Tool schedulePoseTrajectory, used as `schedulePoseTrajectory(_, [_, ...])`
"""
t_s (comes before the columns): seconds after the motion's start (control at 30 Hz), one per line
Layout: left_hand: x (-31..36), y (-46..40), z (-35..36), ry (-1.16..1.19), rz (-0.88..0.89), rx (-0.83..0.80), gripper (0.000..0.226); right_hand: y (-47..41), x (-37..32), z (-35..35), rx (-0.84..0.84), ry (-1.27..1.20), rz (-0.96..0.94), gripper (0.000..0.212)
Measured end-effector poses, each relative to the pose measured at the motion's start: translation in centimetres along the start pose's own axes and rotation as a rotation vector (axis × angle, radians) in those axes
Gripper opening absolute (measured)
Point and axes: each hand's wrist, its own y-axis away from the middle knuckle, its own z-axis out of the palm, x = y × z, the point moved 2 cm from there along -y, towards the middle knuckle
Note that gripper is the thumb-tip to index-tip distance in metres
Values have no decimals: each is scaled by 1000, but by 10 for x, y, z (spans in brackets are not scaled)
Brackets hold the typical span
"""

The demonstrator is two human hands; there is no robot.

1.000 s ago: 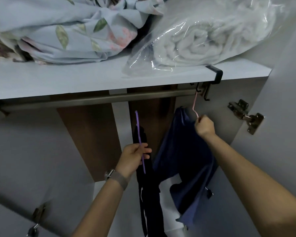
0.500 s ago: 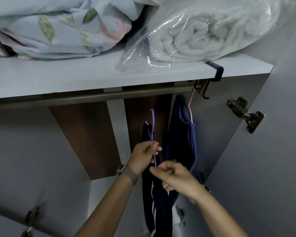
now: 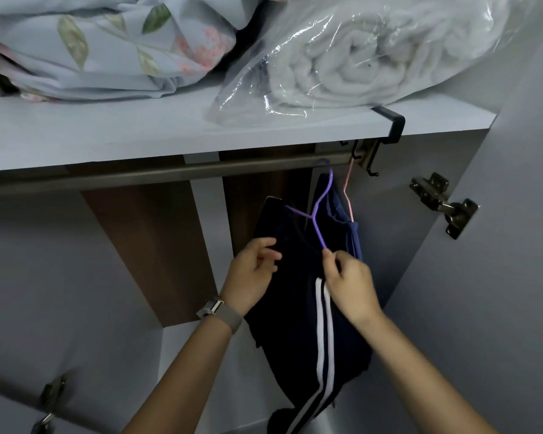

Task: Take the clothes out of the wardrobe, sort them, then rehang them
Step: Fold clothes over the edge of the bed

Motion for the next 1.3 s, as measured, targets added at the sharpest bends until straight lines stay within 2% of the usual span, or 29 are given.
schedulePoseTrajectory(0.17, [-26, 9, -16, -74, -89, 47, 23, -39, 2, -8, 41, 28, -34, 49])
schedulePoseTrajectory(0.4, [-33, 15, -25, -28, -157, 45, 26, -95, 21, 3, 21, 157, 64, 46])
schedulePoseTrajectory(0.8, [-43, 17, -18, 36, -178, 55, 25, -103, 54, 29, -26, 282, 98, 34])
schedulePoseTrajectory(0.97, [-49, 15, -10, 23, -195, 28, 24, -118, 53, 27, -139, 484, 152, 33])
schedulePoseTrajectory(1.13, [-54, 12, -8, 25, -216, 40, 24, -131, 48, 25, -182, 537, 205, 28])
schedulePoseTrajectory(1.3, [-54, 8, -5, -6, -205, 38, 25, -124, 48, 20, -271, 530, 150, 24])
